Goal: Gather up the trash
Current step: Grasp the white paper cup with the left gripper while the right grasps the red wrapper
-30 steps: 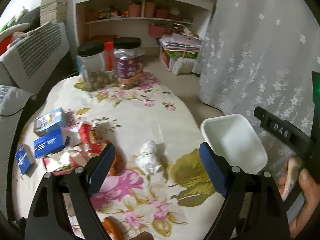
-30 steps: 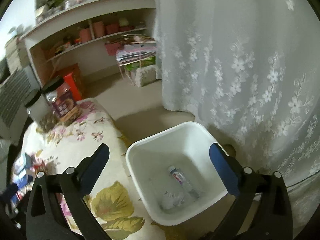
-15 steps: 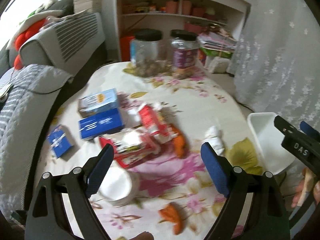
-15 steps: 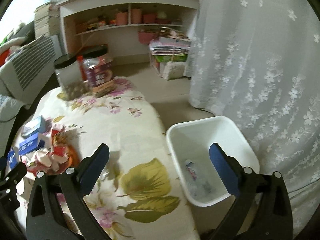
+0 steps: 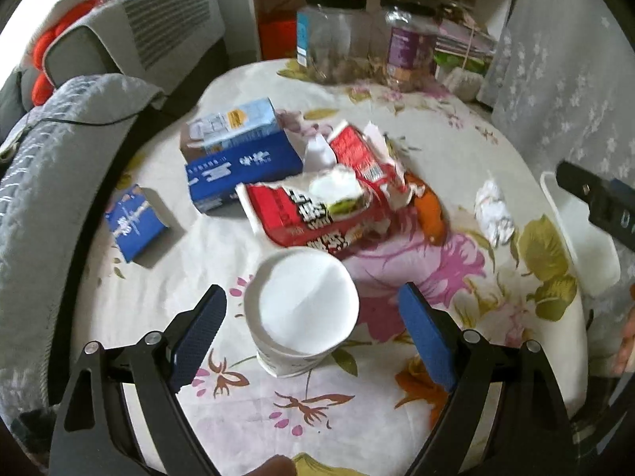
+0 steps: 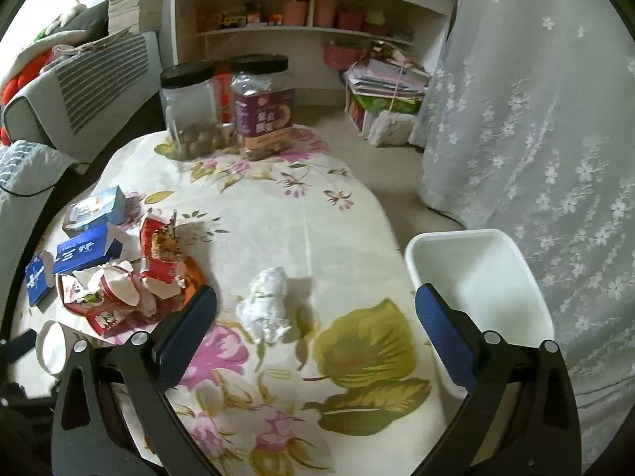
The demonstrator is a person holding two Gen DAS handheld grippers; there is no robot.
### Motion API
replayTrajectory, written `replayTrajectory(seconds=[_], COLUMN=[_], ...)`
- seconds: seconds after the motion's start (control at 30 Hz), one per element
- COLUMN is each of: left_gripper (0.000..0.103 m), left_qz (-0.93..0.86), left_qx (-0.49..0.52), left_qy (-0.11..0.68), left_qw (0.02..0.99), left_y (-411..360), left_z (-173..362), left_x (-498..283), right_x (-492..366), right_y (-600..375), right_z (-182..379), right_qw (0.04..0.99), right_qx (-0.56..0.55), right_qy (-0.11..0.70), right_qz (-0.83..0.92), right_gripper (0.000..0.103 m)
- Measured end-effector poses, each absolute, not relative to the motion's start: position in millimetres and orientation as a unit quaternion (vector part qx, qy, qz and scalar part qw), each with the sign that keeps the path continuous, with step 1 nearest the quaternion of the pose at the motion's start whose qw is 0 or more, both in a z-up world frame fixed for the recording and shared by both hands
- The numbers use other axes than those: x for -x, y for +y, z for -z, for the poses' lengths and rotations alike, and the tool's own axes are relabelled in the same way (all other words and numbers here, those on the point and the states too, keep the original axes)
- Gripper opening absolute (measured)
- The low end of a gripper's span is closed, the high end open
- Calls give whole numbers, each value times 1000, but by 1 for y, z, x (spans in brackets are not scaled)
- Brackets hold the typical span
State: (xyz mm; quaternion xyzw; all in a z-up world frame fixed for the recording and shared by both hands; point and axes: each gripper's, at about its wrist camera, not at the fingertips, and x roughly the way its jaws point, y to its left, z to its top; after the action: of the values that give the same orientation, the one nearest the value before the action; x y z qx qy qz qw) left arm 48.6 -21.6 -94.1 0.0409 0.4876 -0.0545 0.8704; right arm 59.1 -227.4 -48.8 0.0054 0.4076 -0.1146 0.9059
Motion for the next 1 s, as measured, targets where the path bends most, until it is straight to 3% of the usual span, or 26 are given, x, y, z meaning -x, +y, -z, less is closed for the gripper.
replayTrajectory(seconds=[0.1, 0.73, 1.0], left_gripper=[56, 54, 55], left_qz=[67, -21, -36], left_qx=[-33, 23, 59], left_qy=[501, 464, 473], left_qw=[862, 885, 878], left_y=[-18, 76, 104], left_z=[101, 66, 70], left_x=[-53, -59, -60], right_x=[-69, -99, -102], right_y=[-219, -111, -64], right_z=[54, 76, 89], right_qw=[901, 887, 881], right_qx=[-22, 5, 64], right_qy=[422, 457, 456], right_qz=[96, -63, -111], right_gripper=[96, 96, 96])
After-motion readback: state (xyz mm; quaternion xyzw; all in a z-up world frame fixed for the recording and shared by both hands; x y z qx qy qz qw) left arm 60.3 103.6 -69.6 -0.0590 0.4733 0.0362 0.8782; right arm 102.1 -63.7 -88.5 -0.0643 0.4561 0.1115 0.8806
